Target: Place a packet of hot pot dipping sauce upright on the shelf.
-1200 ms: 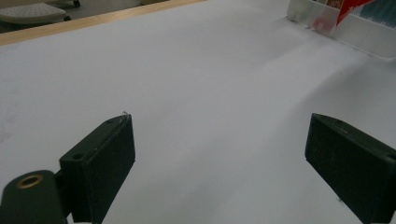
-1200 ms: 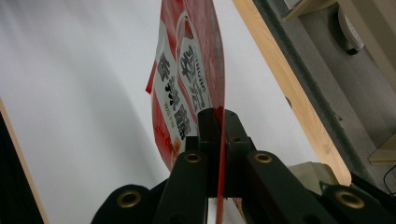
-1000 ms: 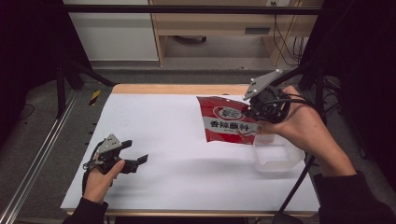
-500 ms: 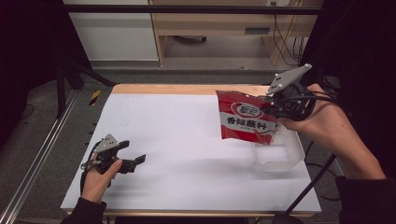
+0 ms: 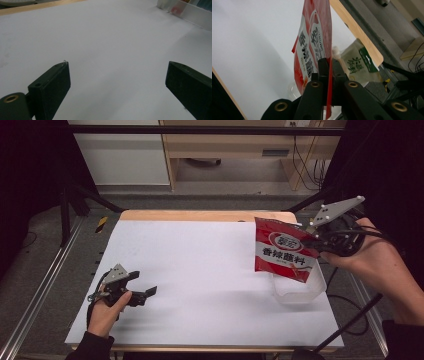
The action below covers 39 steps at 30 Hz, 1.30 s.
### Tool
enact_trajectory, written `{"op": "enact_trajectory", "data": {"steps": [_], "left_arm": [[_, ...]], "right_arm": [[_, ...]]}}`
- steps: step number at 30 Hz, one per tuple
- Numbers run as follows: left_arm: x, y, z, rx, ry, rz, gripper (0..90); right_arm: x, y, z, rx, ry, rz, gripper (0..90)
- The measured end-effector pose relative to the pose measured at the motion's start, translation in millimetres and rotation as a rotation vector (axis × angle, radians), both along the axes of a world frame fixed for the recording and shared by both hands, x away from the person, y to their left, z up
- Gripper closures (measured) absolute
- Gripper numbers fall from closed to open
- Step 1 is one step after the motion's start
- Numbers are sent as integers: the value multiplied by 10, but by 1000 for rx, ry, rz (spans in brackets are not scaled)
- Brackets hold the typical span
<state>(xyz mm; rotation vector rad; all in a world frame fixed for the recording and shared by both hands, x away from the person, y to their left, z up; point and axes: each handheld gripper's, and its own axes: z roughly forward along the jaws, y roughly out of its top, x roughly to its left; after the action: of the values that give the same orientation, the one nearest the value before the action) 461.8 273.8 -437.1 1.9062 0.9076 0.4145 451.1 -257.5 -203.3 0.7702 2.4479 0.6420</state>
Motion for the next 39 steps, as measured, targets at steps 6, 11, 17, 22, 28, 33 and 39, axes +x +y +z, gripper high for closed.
{"op": "enact_trajectory", "data": {"steps": [6,11,17,22,28,33,39], "left_arm": [[-5,-28,-6,6,-2,-8,59],[-9,-39,-7,7,0,-12,59],[-8,-32,-2,9,-5,-12,60],[-12,-40,-4,17,-3,-16,60],[-16,-49,-3,23,-5,-17,61],[-17,-67,-8,27,-3,-20,61],[-23,-74,-4,38,-7,-17,66]], "right_arm": [[12,-241,-80,-9,11,-59,895],[74,-372,-164,-20,24,-94,895],[185,-410,-327,-37,51,-124,895],[258,-388,-494,-20,69,-125,895],[279,-468,-710,-1,102,-150,894],[236,-591,-800,22,117,-173,892],[229,-727,-888,10,159,-207,890]]}}
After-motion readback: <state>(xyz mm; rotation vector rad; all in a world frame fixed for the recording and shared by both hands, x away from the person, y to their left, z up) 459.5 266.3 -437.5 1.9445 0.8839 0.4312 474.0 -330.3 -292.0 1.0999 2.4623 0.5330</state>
